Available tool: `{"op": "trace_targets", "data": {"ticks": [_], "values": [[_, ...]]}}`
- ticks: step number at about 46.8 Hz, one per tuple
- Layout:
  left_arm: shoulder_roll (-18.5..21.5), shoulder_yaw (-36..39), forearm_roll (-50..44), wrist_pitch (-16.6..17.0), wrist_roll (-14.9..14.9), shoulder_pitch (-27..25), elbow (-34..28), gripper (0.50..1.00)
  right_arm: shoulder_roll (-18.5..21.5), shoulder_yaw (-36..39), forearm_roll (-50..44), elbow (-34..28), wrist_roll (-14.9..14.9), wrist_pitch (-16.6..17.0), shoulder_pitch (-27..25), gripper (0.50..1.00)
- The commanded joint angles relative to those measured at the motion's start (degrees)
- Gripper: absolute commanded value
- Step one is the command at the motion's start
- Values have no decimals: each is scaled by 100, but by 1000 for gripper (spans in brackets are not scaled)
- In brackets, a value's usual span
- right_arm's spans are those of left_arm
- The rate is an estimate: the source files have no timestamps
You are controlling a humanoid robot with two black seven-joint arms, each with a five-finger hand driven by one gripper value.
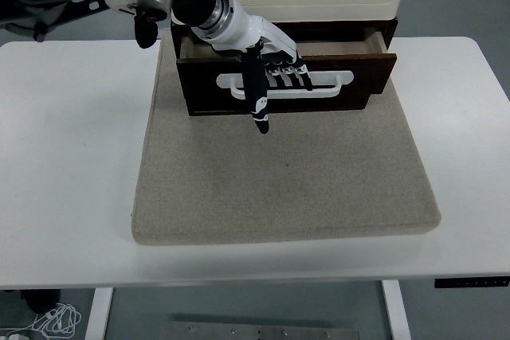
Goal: Open the drawer under the combination cabinet
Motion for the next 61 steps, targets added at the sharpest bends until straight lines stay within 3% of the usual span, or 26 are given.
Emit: {"op": "trace_targets", "data": {"ticks": [1,61], "values": [[-2,-41,1,-50,-1,-2,-20,1000,0,1,0,0,0,0,0,926],[33,-208,-131,-279,-1,-116,-380,1000,0,1,0,0,0,0,0,926]]}}
